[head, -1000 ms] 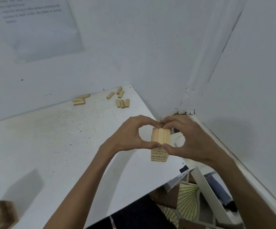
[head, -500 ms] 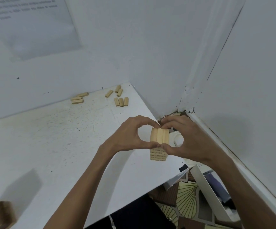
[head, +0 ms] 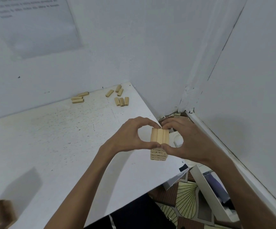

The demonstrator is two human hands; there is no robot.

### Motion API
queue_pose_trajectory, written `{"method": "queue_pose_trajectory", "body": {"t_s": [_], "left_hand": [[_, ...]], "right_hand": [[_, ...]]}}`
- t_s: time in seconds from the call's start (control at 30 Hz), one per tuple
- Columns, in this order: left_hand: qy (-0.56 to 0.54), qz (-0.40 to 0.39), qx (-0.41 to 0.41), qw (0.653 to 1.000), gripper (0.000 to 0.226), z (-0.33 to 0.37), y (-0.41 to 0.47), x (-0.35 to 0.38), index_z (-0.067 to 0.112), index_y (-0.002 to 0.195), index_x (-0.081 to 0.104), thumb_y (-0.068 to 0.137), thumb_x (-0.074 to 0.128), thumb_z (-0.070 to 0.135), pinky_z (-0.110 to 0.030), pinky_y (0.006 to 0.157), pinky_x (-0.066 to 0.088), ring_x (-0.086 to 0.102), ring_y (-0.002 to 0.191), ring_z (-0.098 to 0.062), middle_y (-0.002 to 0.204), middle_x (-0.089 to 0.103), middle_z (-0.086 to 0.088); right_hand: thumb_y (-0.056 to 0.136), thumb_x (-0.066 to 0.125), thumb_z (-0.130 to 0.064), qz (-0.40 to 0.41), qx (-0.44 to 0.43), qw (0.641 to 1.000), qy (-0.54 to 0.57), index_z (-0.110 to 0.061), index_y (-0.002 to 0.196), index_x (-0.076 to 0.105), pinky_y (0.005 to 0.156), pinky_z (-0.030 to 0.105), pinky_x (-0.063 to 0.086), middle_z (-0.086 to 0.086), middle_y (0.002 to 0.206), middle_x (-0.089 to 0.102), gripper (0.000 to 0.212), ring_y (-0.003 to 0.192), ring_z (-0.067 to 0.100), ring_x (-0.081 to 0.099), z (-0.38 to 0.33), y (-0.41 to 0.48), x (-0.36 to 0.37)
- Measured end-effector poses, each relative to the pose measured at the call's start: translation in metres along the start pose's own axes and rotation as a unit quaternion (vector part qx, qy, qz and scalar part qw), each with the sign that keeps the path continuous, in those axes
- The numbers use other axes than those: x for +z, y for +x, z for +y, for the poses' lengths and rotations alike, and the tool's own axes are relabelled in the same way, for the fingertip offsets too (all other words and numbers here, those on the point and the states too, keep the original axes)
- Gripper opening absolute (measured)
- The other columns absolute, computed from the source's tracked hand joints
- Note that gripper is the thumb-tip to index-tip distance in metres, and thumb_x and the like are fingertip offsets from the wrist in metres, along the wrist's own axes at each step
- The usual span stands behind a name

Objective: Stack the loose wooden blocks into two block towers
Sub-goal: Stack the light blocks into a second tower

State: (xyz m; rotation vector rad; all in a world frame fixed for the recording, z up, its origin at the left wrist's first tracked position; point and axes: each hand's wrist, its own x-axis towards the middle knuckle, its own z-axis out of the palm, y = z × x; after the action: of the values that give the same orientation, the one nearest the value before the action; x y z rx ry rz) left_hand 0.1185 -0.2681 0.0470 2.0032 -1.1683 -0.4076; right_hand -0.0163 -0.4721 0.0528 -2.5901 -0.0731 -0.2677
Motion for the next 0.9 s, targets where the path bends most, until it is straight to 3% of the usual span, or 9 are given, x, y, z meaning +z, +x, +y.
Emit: {"method": "queue_pose_trajectory", "body": {"t_s": [0.37,0.47,0.57,0.7,0.77,0.9], "left_hand": [[0.003,0.001,0.008,1.0,0.074,0.0,-0.006,-0.006,0.038,0.134,0.06,0.068,0.084,0.062,-0.047,0.109,0.044,0.052,0.132,-0.009,0.134,0.061,0.021],[0.004,0.008,0.001,1.0,0.07,0.001,-0.014,-0.019,0.038,0.134,0.061,0.071,0.087,0.056,-0.041,0.112,0.042,0.052,0.133,-0.006,0.134,0.06,0.023],[0.009,0.034,-0.028,0.999,0.058,-0.002,-0.025,-0.036,0.037,0.13,0.064,0.078,0.085,0.051,-0.028,0.108,0.042,0.055,0.124,0.001,0.127,0.063,0.026],[0.04,0.103,-0.07,0.991,0.037,-0.018,-0.042,-0.062,0.033,0.121,0.069,0.087,0.078,0.046,-0.031,0.099,0.05,0.062,0.111,0.005,0.122,0.067,0.026],[0.054,0.138,-0.089,0.985,0.031,-0.029,-0.052,-0.074,0.032,0.117,0.07,0.089,0.076,0.044,-0.029,0.093,0.052,0.064,0.107,0.004,0.119,0.068,0.026],[0.079,0.17,-0.124,0.974,0.035,-0.055,-0.073,-0.096,0.028,0.121,0.068,0.09,0.076,0.042,-0.028,0.091,0.052,0.063,0.106,0.005,0.12,0.068,0.023]], "right_hand": [[0.077,0.065,-0.073,-0.022,0.007,1.0,-0.011,-0.029,0.138,0.051,0.102,0.048,0.048,-0.018,0.138,0.052,0.077,0.131,0.007,0.045,-0.001,-0.002,-0.005],[0.078,0.06,-0.077,-0.024,0.003,0.999,-0.029,-0.03,0.138,0.052,0.098,0.044,0.05,-0.019,0.136,0.054,0.077,0.125,0.006,0.046,-0.011,0.002,-0.011],[0.078,0.056,-0.078,-0.013,-0.007,0.998,-0.058,-0.029,0.131,0.058,0.09,0.038,0.054,-0.017,0.13,0.059,0.072,0.118,0.007,0.05,-0.028,0.009,-0.016],[0.084,0.063,-0.069,0.026,0.015,0.993,-0.118,-0.028,0.132,0.059,0.082,0.027,0.045,-0.016,0.128,0.059,0.063,0.114,0.008,0.054,-0.064,0.029,-0.019],[0.088,0.059,-0.067,0.023,0.028,0.989,-0.142,-0.031,0.136,0.055,0.082,0.027,0.039,-0.017,0.131,0.057,0.06,0.117,0.007,0.052,-0.085,0.042,-0.015],[0.091,0.058,-0.064,0.052,0.027,0.992,-0.115,-0.029,0.128,0.06,0.084,0.03,0.043,-0.016,0.122,0.062,0.051,0.114,0.009,0.054,-0.122,0.069,0.008]]}}
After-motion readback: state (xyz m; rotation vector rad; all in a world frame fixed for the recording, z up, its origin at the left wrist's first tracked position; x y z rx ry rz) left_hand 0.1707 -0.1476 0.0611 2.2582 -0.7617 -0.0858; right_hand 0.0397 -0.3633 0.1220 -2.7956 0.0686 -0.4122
